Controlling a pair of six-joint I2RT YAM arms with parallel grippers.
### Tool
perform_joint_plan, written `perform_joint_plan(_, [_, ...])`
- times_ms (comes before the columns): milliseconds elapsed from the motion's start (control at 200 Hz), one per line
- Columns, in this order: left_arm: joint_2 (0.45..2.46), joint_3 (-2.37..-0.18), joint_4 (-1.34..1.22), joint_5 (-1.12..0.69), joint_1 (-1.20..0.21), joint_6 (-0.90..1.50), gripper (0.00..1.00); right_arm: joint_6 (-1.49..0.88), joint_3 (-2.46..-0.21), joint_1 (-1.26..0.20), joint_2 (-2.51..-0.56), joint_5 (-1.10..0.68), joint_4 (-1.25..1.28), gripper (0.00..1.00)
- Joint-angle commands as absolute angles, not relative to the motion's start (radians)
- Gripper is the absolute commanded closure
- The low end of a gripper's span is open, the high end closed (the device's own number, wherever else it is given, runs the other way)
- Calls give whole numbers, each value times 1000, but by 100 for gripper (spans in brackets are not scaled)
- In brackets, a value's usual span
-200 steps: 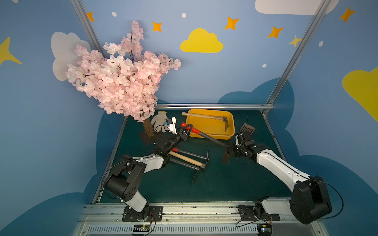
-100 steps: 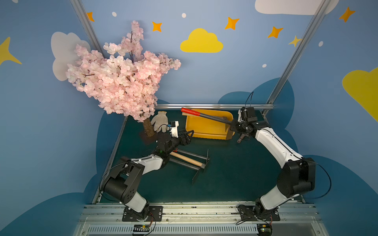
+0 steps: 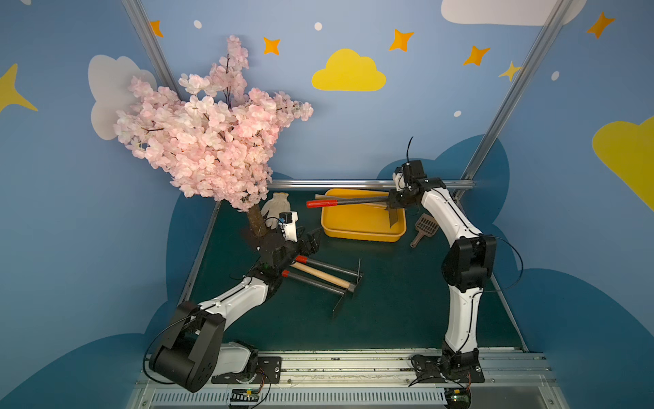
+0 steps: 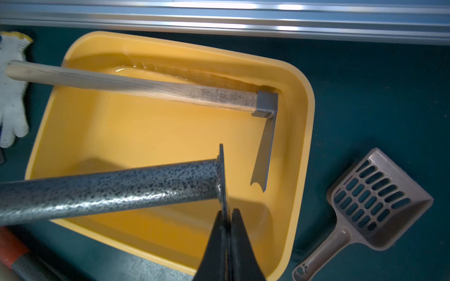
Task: Put the small hoe into the storage box
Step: Place the hoe in the storage box.
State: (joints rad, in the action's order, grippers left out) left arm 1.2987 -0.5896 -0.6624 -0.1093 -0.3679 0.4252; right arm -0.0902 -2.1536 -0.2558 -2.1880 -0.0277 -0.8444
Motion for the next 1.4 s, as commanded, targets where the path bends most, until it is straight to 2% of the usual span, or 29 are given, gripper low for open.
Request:
perform_joint_plan(0, [1233, -580, -548, -76, -358, 362, 18, -23, -2285, -250, -2255, -66, -953, 100])
perform_joint_plan(446, [1049, -529, -376, -57, -295, 324, 18, -23, -2342, -238, -2374, -21, -949, 100])
perform_joint_plan(696, [1028, -534, -346, -62, -280, 316, 19, -80, -2342, -221, -2413, 37, -903, 100])
perform_joint_plan(1397, [1032, -527, -335, -63, -270, 321, 18, -151, -2375, -215, -2491, 58, -818, 100])
